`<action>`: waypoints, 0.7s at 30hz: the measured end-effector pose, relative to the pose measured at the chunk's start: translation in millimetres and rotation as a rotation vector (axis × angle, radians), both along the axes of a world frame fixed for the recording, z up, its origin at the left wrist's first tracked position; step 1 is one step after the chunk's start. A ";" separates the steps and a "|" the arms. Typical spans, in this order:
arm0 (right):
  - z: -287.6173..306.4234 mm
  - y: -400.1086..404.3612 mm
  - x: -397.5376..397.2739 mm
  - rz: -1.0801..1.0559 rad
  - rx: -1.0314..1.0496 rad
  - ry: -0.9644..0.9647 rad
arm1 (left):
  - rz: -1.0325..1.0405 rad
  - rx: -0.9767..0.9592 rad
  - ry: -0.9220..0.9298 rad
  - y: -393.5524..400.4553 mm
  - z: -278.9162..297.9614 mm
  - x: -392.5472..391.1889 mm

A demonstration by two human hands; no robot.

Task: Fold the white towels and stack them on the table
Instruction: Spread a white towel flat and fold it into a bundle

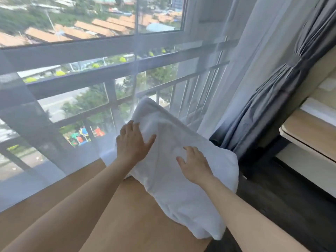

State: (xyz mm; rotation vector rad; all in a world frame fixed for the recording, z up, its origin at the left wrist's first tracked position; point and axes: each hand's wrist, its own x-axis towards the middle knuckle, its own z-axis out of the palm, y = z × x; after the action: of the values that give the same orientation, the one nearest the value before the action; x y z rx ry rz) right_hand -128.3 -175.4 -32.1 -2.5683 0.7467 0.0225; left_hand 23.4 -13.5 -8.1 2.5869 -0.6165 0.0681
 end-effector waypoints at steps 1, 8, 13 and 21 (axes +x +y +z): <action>-1.4 -3.9 3.6 0.000 0.006 0.019 | 0.051 0.006 0.089 -1.2 -1.2 6.2; -27.8 -26.8 33.1 0.013 -0.009 0.013 | 0.189 0.059 0.199 -16.1 -28.2 21.0; -39.2 -40.9 37.3 0.043 0.001 -0.018 | 0.201 0.108 0.130 -31.2 -24.0 14.1; -55.2 -66.4 24.7 0.123 0.111 -0.069 | 0.250 -0.264 0.480 -55.1 0.9 -13.2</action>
State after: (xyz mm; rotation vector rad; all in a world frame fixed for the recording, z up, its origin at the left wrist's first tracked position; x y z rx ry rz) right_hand -103.6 -241.9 -87.4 -2.4918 0.5456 0.0141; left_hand 10.2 -68.7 -7.1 2.2879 -0.0987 -0.3559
